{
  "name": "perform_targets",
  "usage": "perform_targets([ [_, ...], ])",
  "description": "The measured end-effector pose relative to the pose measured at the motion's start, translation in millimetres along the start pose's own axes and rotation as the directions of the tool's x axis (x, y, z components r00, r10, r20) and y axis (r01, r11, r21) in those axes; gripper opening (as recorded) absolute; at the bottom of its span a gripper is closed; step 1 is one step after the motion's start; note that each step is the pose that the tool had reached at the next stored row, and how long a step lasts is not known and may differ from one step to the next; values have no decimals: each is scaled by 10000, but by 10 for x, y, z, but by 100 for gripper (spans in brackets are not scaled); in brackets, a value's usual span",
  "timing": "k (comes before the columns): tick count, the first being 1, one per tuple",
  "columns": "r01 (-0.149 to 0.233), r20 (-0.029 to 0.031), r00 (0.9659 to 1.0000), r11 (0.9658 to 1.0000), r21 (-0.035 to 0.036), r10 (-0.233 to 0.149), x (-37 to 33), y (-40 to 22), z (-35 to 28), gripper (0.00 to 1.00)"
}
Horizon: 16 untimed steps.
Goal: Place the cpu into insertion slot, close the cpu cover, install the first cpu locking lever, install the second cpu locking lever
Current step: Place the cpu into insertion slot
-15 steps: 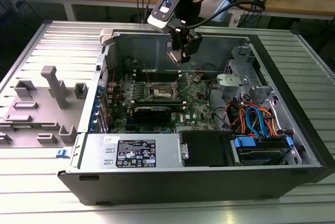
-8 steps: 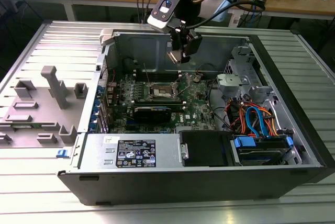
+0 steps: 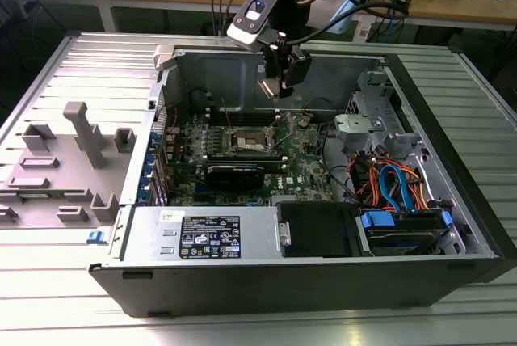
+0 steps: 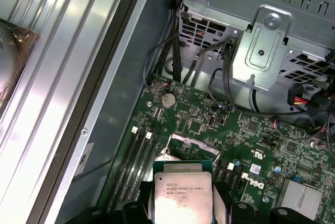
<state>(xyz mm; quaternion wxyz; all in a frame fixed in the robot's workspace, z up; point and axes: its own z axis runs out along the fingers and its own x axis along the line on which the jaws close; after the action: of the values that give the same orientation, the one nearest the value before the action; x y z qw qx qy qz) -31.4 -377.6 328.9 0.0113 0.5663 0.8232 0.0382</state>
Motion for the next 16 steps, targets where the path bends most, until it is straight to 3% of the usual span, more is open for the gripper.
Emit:
perform_targets([
  [7,-627,49,9980,9980,-16,627,-1,-3,16,54],
  [11,-674,46,9977,9977,-17,674,7,-36,38,54],
  [14,-1008,73,9949,9949,-27,1008,7,-38,63,54],
  [16,-1388,101,9903,9903,-39,1389,6,-39,76,54],
])
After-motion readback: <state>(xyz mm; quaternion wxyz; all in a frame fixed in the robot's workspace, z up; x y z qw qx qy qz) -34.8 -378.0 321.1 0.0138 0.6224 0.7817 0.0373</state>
